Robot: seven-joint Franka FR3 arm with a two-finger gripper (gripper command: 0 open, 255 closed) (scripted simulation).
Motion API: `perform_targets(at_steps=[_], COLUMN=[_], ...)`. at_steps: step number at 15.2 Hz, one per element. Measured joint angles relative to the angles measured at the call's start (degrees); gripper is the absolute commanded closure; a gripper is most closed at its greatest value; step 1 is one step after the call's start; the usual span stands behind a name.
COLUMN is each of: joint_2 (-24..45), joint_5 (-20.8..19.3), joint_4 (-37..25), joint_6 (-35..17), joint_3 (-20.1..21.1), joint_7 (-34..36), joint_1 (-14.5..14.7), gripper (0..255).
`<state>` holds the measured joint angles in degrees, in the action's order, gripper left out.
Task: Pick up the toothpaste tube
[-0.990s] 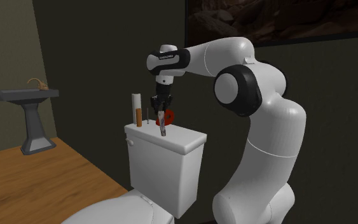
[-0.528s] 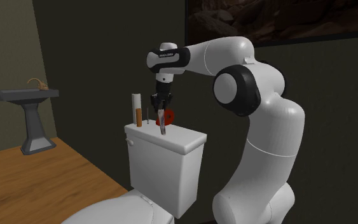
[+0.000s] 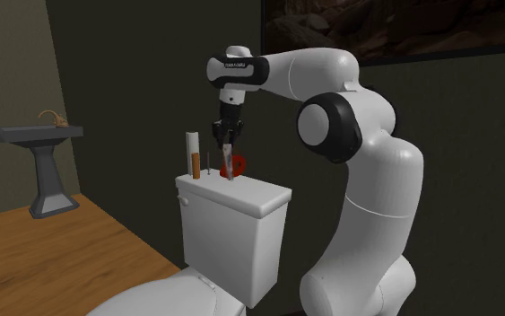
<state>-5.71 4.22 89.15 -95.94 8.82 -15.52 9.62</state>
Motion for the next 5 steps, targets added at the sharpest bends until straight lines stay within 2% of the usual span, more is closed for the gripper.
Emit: perform_targets(at_steps=[5], joint_2=[2.1], joint_5=[-0.4], joint_4=[-6.0], joint_6=[4.0], joint_3=[0.2], joint_7=[0.6], joint_1=[0.1], gripper=[255])
